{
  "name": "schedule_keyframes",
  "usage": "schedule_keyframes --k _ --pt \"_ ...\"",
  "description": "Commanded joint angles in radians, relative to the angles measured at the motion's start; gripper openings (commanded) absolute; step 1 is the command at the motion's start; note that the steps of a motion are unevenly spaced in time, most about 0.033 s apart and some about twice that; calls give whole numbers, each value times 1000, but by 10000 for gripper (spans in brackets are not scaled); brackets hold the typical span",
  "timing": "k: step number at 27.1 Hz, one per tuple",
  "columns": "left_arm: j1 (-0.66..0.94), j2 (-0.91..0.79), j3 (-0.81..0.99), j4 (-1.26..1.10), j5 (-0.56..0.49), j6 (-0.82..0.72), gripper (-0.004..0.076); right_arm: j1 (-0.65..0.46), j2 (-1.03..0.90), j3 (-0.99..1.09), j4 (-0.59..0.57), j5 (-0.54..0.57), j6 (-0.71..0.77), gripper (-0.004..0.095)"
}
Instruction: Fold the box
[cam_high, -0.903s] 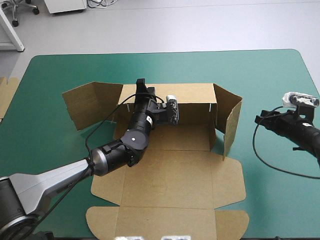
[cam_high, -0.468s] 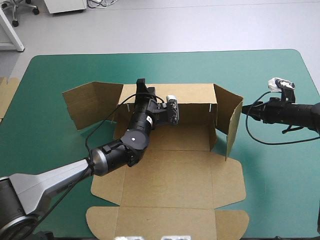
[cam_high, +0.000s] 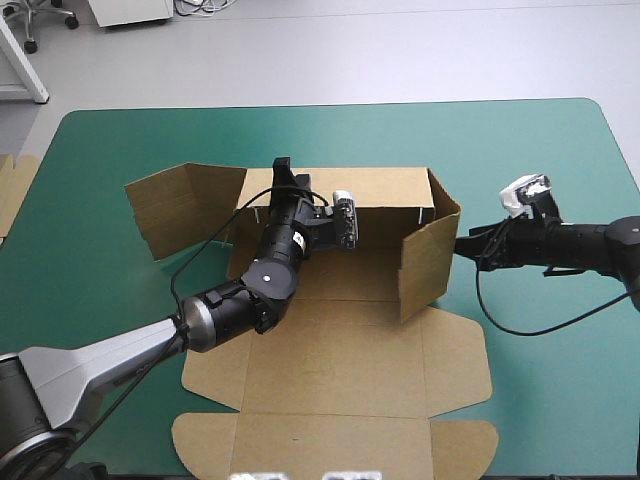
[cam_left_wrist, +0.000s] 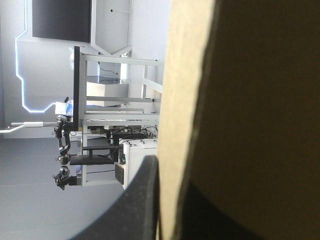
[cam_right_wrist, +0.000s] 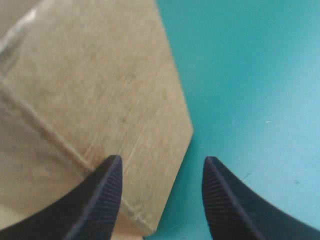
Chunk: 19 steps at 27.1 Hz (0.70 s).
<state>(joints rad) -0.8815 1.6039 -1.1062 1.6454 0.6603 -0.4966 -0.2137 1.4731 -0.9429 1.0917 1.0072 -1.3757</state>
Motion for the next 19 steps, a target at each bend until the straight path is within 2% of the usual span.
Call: schedule_keyframes --k 1,4,8,11,14,19 --pt "-7 -42 -34 50 26 -23 -10 51 -38 -18 -38 48 19 517" --pt "-7 -42 -34 48 24 -23 -10 75 -38 -18 -91 66 62 517" --pt "-7 -42 -34 47 24 -23 -10 102 -38 -18 -78 69 59 522" --pt "-7 -42 -34 47 24 -23 -10 126 -38 -18 -83 50 59 572" --pt "-7 -42 -34 44 24 -23 -10 152 -38 -18 -81 -5 59 613" --pt "-7 -42 -34 44 24 -23 -10 252 -38 -18 -65 -167 96 611"
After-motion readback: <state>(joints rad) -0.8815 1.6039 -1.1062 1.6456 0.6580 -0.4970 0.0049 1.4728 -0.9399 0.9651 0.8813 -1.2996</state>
